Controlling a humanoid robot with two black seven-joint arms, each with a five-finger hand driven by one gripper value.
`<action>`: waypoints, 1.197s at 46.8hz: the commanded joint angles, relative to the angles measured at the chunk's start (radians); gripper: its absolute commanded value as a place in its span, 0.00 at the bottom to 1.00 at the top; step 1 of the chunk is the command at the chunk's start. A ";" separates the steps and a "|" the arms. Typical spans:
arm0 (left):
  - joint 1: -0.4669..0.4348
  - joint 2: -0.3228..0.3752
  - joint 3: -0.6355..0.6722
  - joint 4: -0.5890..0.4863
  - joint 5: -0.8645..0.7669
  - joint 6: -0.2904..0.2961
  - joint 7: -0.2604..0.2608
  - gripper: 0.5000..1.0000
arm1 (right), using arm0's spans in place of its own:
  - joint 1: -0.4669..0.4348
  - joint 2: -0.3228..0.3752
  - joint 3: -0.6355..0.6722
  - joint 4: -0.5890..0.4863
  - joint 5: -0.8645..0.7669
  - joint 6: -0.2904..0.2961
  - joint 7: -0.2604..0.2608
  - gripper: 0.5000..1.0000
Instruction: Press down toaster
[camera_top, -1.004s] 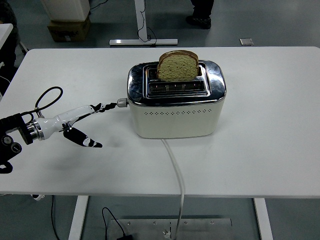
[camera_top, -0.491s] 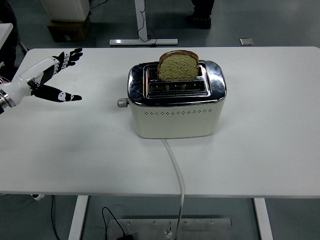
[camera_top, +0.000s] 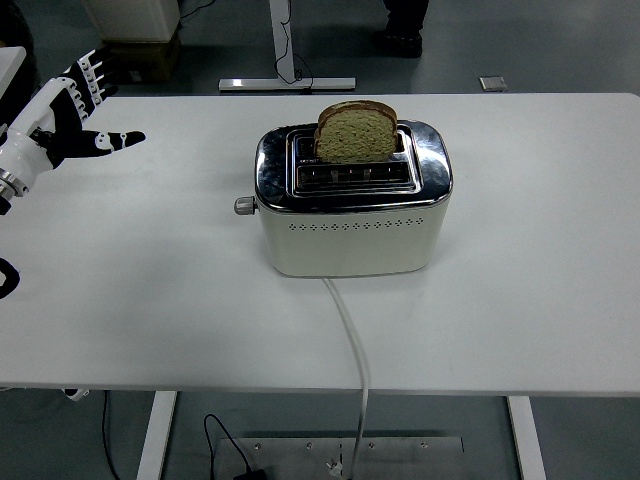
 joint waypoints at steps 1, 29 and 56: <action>-0.001 -0.013 0.000 0.014 -0.056 0.000 0.000 1.00 | 0.001 0.000 0.000 0.000 0.000 0.000 0.001 1.00; 0.000 -0.300 0.000 0.272 -0.444 0.000 -0.002 1.00 | 0.001 0.000 0.000 0.000 0.001 0.000 -0.001 1.00; -0.023 -0.352 -0.029 0.356 -0.539 -0.014 0.011 1.00 | 0.001 0.000 0.000 0.000 0.001 0.000 0.001 1.00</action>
